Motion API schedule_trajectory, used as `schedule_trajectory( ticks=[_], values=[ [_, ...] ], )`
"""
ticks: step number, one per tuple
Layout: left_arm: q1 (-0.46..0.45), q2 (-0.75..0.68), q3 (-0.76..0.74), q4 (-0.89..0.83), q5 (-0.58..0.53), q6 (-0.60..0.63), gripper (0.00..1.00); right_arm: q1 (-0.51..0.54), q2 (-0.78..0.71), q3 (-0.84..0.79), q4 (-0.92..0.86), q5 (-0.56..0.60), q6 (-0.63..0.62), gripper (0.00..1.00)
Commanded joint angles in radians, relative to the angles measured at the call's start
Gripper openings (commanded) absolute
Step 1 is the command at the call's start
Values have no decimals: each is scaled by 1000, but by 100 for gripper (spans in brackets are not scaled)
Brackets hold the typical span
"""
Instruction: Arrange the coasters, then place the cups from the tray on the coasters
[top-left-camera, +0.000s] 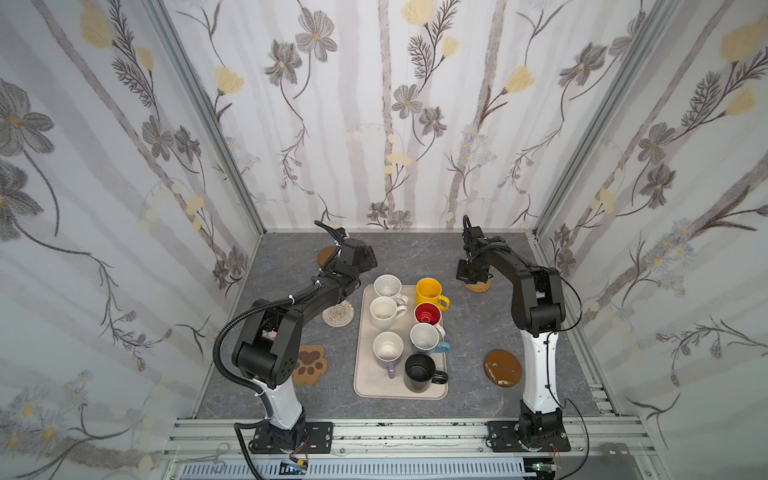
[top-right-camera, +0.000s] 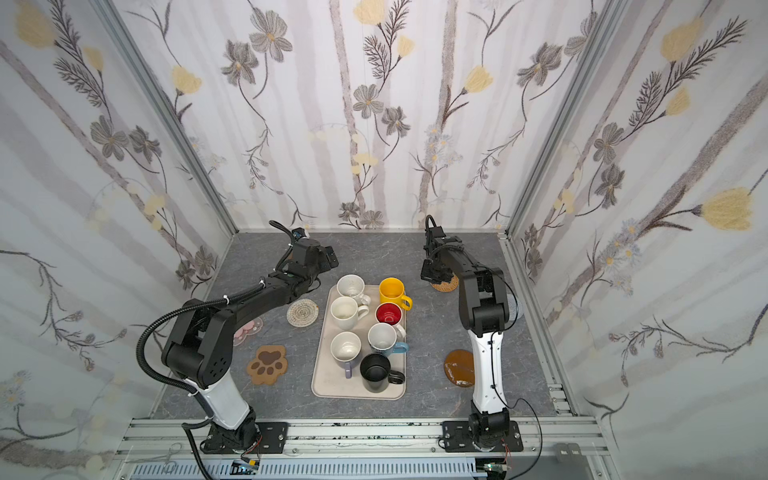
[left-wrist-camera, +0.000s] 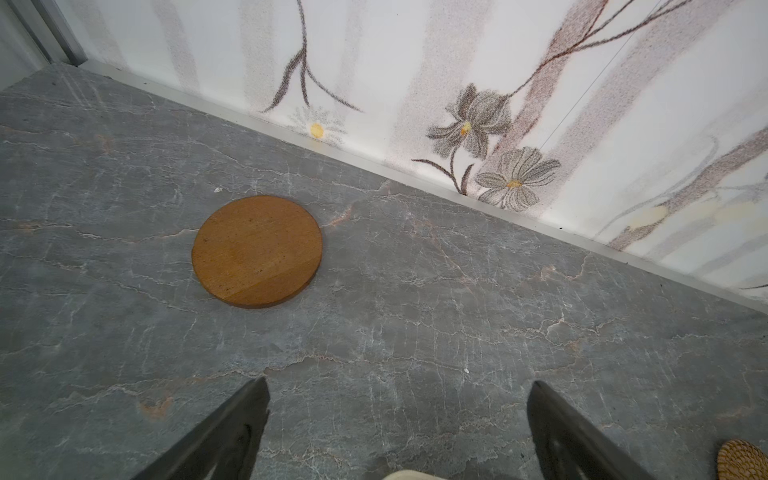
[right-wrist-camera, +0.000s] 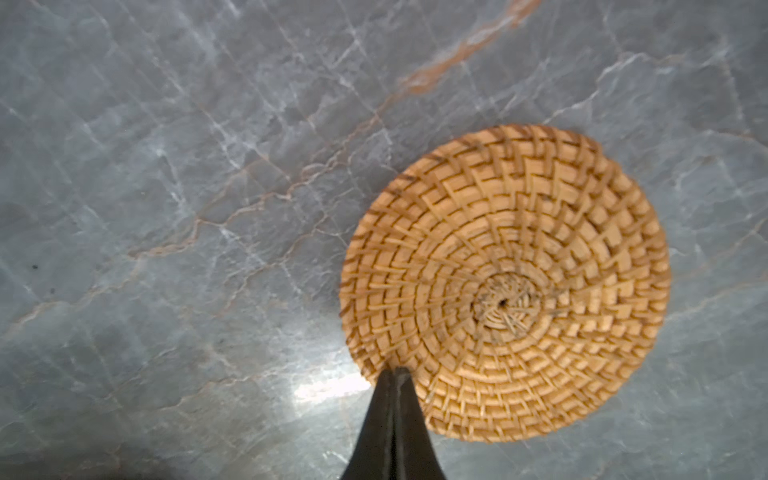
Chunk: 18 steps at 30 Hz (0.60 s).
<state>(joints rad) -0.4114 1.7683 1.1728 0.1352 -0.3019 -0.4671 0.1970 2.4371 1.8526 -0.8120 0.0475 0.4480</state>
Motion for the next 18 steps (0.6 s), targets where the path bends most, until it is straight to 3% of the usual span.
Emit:
schedule_trajectory(
  ticks=[1,11,18],
  values=[
    [-1,3,4,10,-8,5,100,1,10,21,11,-36,23,0],
    [-3,8,7,10,-8,8,100,8,7,79,-1,-41,20,0],
    [-2,6,8,8,-1,14,100,-66,-11,103,-6,-84,57,0]
  ],
)
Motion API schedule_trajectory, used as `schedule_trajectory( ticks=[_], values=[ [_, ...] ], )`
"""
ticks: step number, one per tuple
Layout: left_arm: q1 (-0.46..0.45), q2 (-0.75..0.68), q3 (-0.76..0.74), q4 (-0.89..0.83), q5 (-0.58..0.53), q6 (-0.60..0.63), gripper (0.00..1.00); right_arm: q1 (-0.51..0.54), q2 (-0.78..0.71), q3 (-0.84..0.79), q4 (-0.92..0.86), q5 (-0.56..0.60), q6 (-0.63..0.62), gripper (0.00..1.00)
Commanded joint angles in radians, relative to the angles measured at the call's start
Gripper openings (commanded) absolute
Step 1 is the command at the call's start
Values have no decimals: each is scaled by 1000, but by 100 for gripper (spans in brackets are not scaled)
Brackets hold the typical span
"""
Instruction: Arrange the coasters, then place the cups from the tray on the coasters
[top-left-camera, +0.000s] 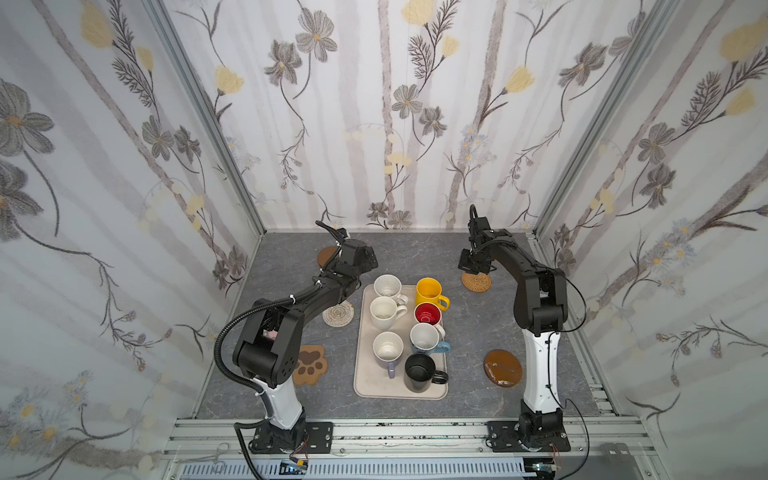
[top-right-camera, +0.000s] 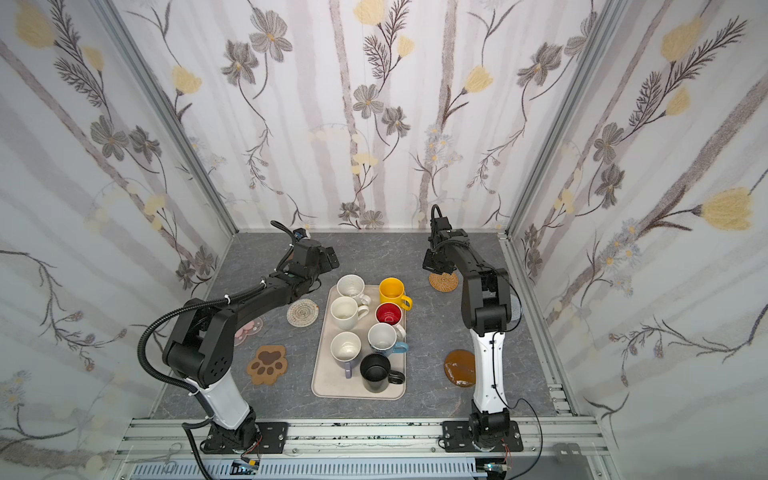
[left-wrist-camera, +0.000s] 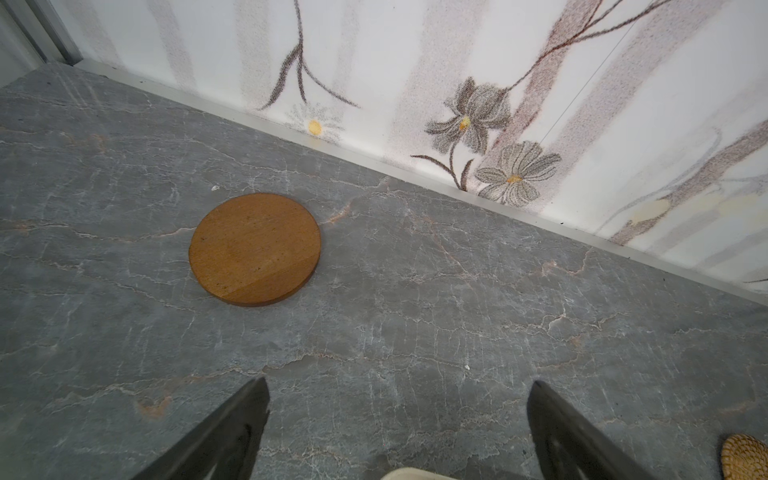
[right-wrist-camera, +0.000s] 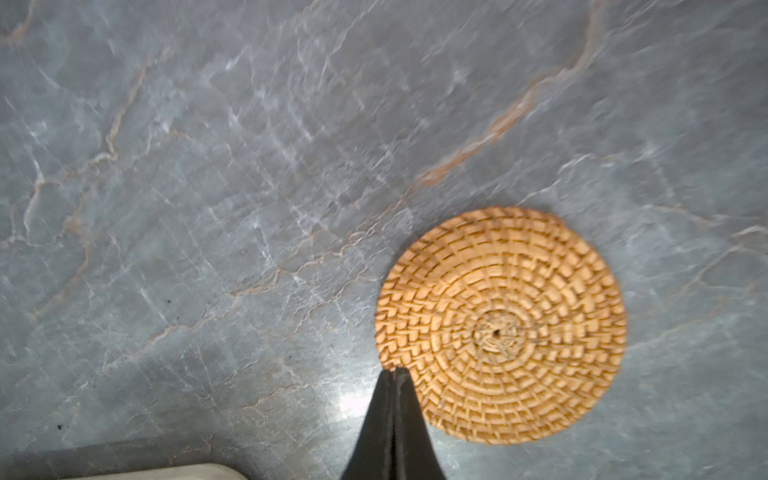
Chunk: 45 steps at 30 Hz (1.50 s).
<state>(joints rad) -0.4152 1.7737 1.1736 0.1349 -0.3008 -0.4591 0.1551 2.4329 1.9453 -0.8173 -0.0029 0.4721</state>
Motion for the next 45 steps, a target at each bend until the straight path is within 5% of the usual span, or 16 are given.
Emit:
schedule_trajectory(
  ticks=[1,12,27,45],
  values=[
    [1,0,8,9,-1,7,100,-35,-4,9,-3,-33,37,0],
    [1,7,12,6,6,1,100,-54,110,90,-146,-72,0,0],
    [0,-2,4,6,2,3,100,10,124,112,-101,-119,57,0],
    [1,4,1,8,-6,15,100,98,259,331,-27,-213,98,0]
  ],
)
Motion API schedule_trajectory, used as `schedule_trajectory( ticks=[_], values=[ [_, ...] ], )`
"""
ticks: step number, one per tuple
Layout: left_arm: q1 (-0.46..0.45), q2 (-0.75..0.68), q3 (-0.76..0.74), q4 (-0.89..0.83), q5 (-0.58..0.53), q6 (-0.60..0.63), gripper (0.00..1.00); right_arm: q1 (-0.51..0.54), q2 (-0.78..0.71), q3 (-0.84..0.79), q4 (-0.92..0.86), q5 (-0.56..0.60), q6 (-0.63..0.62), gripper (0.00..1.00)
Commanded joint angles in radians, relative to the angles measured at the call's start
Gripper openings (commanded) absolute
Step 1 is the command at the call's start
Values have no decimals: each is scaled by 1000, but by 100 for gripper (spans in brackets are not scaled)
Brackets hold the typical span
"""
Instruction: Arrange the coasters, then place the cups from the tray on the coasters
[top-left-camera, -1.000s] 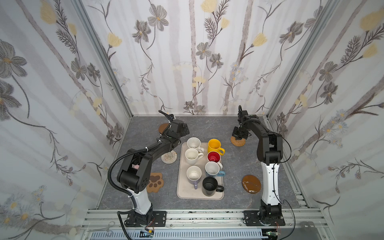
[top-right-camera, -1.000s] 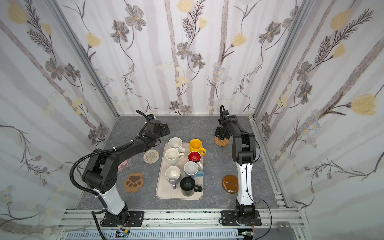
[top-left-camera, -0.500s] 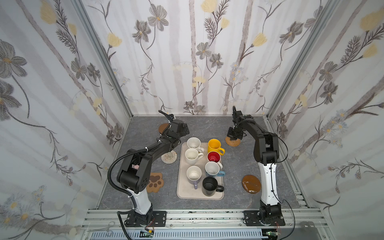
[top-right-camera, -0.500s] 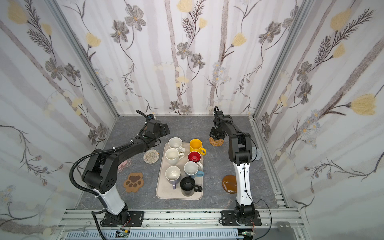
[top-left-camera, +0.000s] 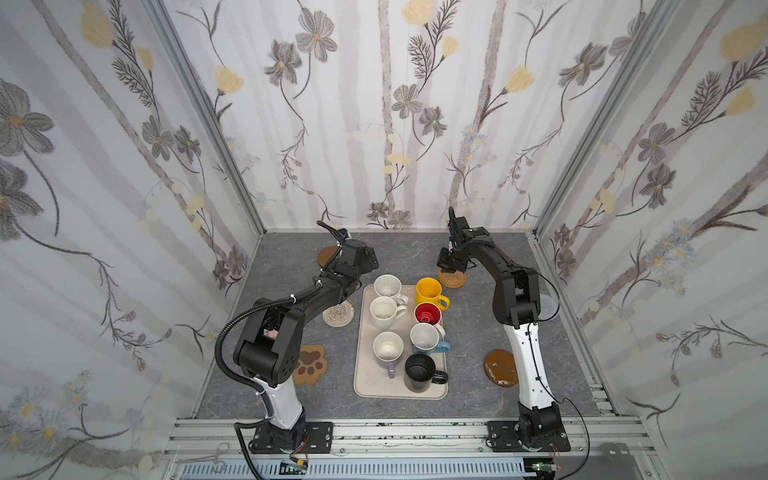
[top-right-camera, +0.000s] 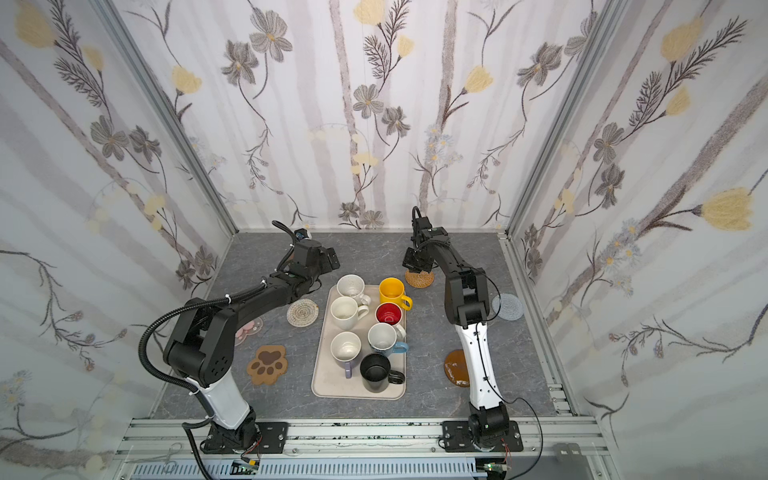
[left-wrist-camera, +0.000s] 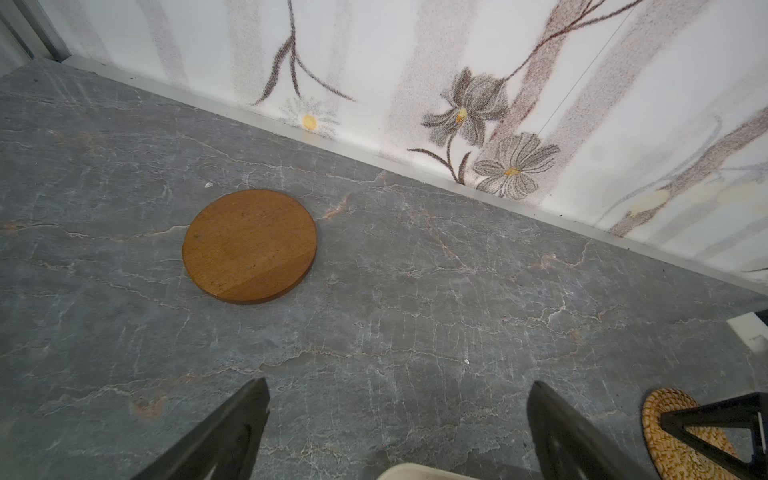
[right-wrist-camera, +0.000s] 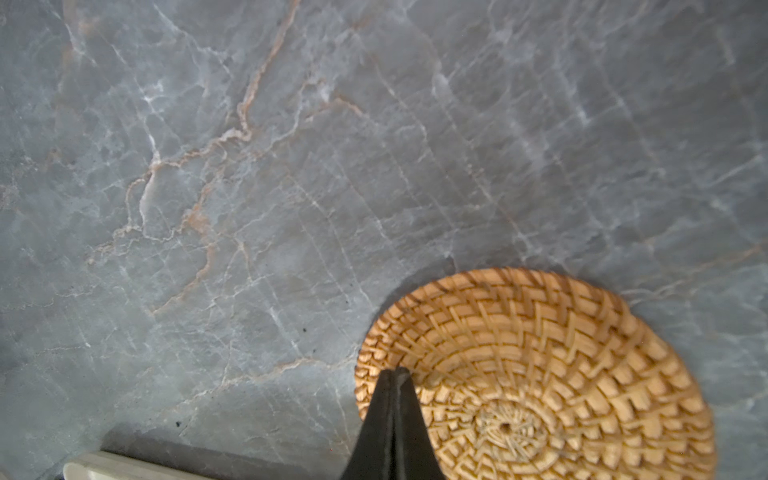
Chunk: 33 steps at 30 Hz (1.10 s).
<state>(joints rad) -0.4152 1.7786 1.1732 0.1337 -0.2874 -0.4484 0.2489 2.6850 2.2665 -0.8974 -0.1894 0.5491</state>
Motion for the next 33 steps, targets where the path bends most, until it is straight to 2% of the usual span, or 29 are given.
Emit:
schedule_trajectory(
  ticks=[1,7,17,21,23,25,26,30,33],
  values=[
    [0,-2,2,8,-19,5,100,7,3,10,67,-35,23,0],
    [1,1,2,9,-15,2,100,22,-54,9,167,-91,14,0],
    [-1,-1,2,8,-4,4,100,-5,-185,-26,111,-6,-28,0],
    [-2,-6,0,9,-13,5,100,-15,-261,-162,152,21,-78,24],
    [-2,-7,-1,9,-16,7,100,-20,-307,-255,204,28,-80,32],
    [-3,-10,-3,9,-21,8,100,-29,-355,-360,276,17,-73,36],
    [-3,-11,-3,10,-23,7,100,-35,-371,-403,308,12,-67,35],
    [-8,-11,-3,10,-33,9,100,-50,-383,-491,374,-20,-55,20],
    [-9,-8,-3,8,-37,12,100,-50,-347,-494,374,-29,-54,20]
  ],
)
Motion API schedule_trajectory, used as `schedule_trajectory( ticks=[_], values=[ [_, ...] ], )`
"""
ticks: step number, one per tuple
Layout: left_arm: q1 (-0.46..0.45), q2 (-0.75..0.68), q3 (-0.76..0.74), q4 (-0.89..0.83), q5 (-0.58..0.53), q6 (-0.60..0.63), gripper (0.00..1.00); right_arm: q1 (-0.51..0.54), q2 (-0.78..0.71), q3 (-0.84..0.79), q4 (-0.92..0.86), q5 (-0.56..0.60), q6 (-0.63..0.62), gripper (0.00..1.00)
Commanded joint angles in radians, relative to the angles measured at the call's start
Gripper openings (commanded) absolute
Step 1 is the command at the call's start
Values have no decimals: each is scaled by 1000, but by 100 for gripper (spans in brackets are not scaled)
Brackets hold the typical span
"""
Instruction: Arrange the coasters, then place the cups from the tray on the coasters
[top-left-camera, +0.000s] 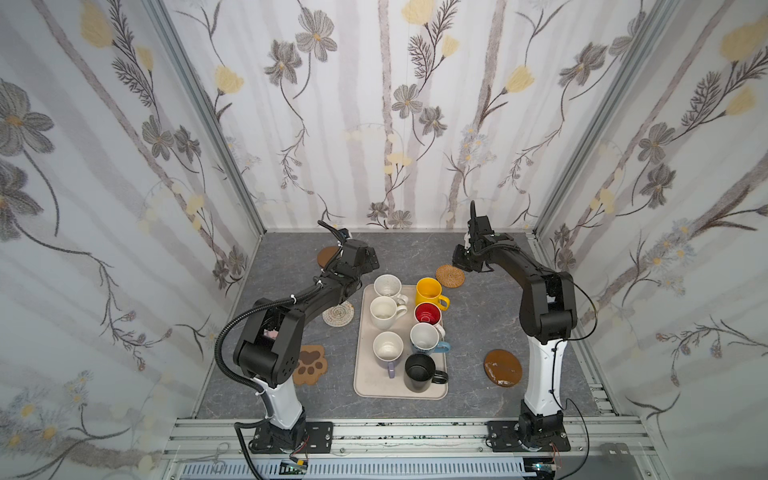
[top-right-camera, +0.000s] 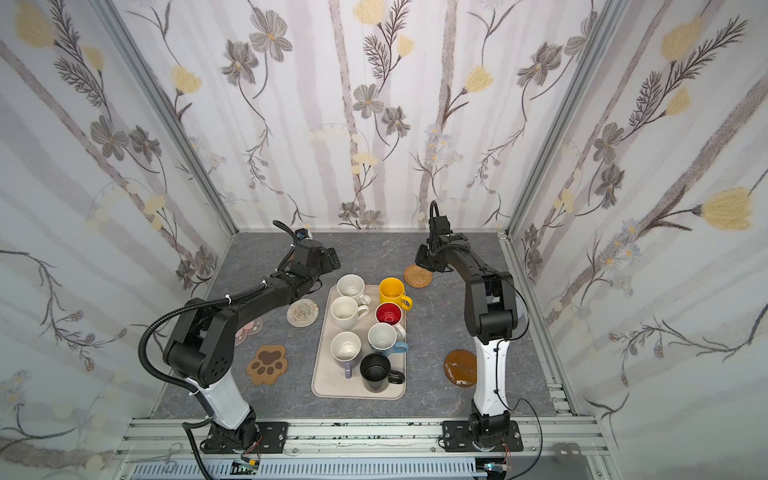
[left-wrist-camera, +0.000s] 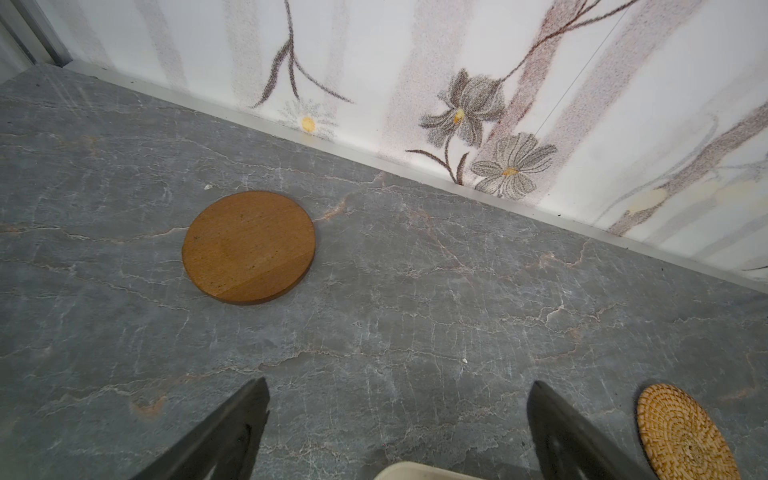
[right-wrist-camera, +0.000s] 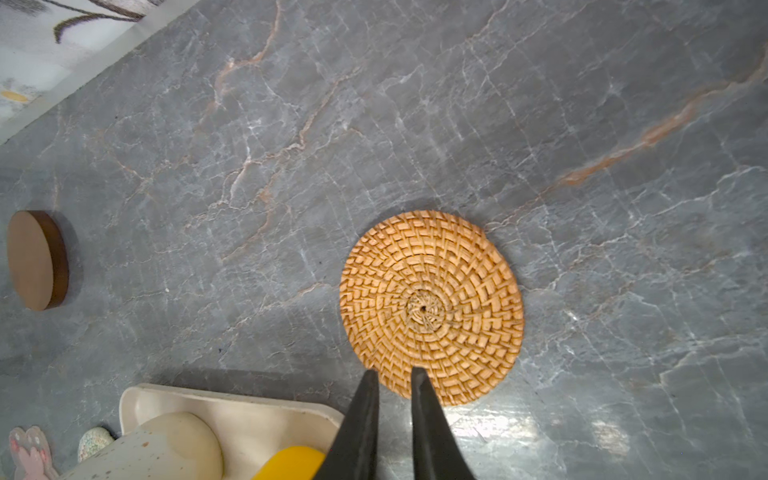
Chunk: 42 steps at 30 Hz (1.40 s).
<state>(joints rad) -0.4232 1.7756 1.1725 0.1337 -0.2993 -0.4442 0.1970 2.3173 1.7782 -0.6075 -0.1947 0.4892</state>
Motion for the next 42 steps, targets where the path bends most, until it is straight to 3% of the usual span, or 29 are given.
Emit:
schedule_trajectory(
  ticks=[1,21,42],
  values=[
    [-1,-6,-2,9,-29,8,100,1,34,-7,85,-24,8,22],
    [-3,2,4,9,-30,9,100,27,151,-4,157,-46,76,25],
    [-3,8,5,9,-31,18,100,102,292,244,200,-149,170,25]
  ],
)
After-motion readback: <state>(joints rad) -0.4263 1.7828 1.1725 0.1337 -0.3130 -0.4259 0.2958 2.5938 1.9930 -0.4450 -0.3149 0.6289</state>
